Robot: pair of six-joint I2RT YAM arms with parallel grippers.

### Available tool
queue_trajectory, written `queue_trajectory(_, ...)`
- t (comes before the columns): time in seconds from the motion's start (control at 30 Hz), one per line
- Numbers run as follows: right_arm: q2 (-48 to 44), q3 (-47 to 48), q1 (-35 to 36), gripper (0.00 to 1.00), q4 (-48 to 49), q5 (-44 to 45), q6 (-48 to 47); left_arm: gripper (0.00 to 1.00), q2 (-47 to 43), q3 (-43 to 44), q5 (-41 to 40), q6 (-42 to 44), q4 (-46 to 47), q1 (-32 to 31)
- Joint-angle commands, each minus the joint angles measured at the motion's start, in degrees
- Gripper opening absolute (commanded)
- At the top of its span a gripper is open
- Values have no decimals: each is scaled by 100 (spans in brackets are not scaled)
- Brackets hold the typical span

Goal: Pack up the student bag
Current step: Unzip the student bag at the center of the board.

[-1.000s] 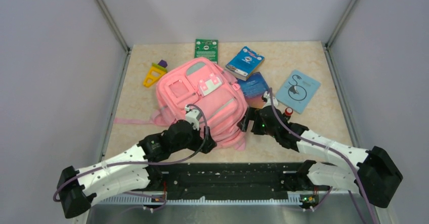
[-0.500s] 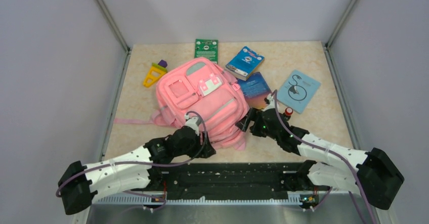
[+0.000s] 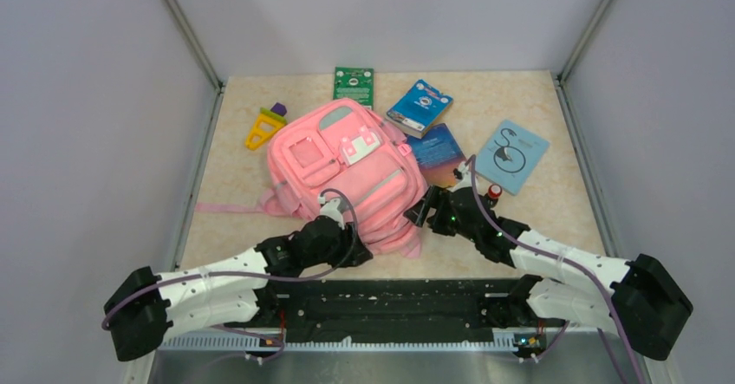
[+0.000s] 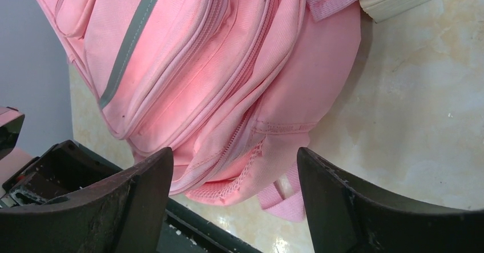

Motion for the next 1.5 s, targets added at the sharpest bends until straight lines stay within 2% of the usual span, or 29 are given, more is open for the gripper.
queue_trajectory(0.0,37,-58,-38,77,365,-74,20,45,99,25,-252,-162,345,-25)
queue_trajectory(0.37,500,-142,49,84,772,-263,140,31,291,-36,-696,-161,416,-24)
queue_trajectory(0.6,966,-274,96,85,1384,-436,296,0,327,-37,-794,-25,339,-18)
queue_trajectory(0.8,1150,91,49,80,1442,-349,177,0,126,75,-1016,202,-146,-20)
queue_trajectory(0.9,1289,237,17,70,1515,-409,109,0,-3,110,-1137,340,-263,-19)
queue_trajectory(0.93,1355,295,11,64,1497,-457,72,0,-29,131,-1149,391,-304,-16)
queue_trajectory(1.07,1375,487,-19,27,1425,-515,-44,0,-108,341,-1267,618,-649,-15)
queue_trajectory(1.2,1100,736,-88,0,1006,-253,-293,0,-198,499,-1474,815,-826,-16)
queue_trajectory(1.47,478,1453,-269,0,151,320,-1038,0,-384,719,-1997,1003,-1193,0)
